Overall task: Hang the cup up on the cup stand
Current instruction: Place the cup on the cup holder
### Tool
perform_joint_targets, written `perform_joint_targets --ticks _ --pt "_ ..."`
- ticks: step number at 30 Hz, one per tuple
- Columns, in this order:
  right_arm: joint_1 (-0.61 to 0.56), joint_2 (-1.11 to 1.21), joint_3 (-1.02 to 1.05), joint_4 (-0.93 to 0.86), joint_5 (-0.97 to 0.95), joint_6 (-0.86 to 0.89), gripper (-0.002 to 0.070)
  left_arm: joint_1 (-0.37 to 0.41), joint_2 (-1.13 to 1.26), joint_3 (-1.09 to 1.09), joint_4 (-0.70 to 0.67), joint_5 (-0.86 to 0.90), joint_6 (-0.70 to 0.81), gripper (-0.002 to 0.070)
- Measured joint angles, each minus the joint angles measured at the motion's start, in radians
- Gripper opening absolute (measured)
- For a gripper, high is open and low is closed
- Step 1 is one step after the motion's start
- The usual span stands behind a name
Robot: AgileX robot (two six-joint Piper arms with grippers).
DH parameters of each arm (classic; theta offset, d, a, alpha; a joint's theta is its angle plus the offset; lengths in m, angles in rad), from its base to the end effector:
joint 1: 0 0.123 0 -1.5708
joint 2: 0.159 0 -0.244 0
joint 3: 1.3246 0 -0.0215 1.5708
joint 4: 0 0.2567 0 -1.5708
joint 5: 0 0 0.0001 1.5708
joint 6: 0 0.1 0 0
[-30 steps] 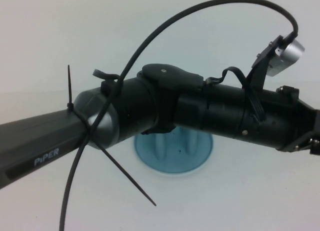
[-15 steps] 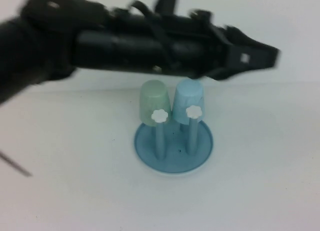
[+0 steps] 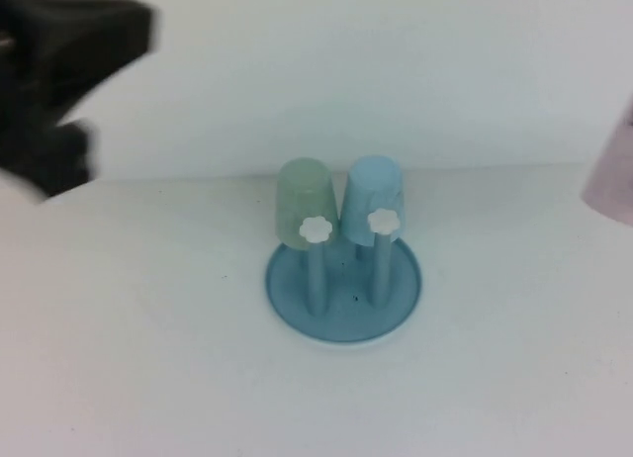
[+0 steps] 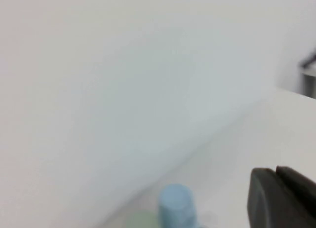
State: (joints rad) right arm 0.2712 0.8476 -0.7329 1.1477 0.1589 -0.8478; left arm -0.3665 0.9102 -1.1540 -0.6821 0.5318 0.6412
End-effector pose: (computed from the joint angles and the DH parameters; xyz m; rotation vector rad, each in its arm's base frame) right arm 0.2131 0.0743 0.3344 -0.0913 1.6898 0.5473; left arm 0.1871 -0.1061 0.4314 0.5736 1.5896 -0.5240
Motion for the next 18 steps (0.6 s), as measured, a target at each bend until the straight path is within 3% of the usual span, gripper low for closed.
perform_joint_targets --ticks 4,10,18 --pt "0.000 0.195 -0.129 0.106 0.130 -0.228 0.0547 0.006 -0.141 0.135 0.146 -0.062 -0.076 0.0001" --pt "0.000 0.473 -0.262 0.477 0.340 -0.680 0.0547 0.006 -0.282 0.294 0.280 -0.147 -0.177 0.0001" --pt "0.064 0.741 -0.379 0.537 0.443 -1.006 0.0547 0.006 -0.308 0.360 0.335 -0.215 -0.233 0.0001"
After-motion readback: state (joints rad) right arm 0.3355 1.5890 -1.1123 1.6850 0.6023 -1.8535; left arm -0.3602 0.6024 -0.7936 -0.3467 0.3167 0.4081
